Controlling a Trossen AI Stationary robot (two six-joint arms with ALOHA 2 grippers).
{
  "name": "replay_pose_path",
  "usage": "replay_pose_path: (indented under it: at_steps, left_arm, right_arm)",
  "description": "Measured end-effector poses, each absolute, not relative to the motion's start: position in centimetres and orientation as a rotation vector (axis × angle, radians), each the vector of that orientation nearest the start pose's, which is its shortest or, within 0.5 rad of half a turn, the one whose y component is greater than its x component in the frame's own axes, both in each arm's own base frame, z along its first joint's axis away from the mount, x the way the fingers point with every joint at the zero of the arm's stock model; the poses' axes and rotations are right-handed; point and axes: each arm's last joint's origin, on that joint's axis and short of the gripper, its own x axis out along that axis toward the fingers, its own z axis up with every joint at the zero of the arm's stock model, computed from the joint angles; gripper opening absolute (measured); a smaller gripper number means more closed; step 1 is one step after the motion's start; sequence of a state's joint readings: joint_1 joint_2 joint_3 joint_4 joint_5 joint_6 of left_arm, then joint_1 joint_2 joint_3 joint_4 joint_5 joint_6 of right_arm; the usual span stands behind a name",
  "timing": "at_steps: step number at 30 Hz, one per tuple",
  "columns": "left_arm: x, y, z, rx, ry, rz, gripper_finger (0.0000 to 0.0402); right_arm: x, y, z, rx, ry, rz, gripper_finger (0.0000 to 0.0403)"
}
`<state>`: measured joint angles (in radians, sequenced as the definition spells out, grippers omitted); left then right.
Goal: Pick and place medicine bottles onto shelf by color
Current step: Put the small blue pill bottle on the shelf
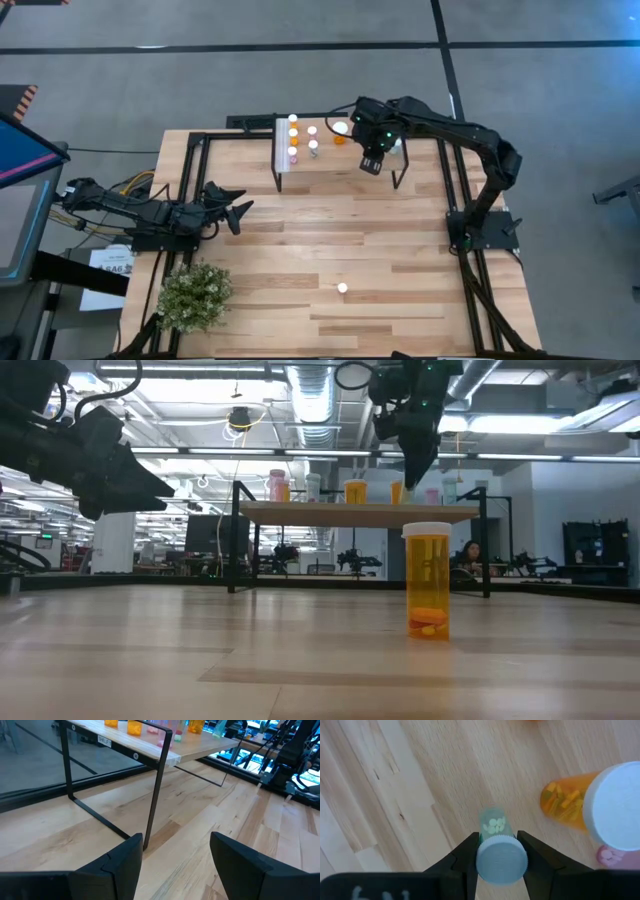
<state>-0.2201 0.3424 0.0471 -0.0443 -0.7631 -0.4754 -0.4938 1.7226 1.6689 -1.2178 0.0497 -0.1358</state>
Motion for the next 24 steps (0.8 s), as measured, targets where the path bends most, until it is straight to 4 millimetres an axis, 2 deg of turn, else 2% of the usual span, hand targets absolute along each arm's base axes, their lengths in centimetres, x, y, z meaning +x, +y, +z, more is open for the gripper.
replay_pose_path:
  at_steps: [24]
  left_arm:
    - [10.86, -0.38, 14.87, -0.298, 0.168, 0.596, 0.0219]
  right_arm:
    - [29.2, -16.63, 31.77, 0.184, 1.282, -0.4, 0.018]
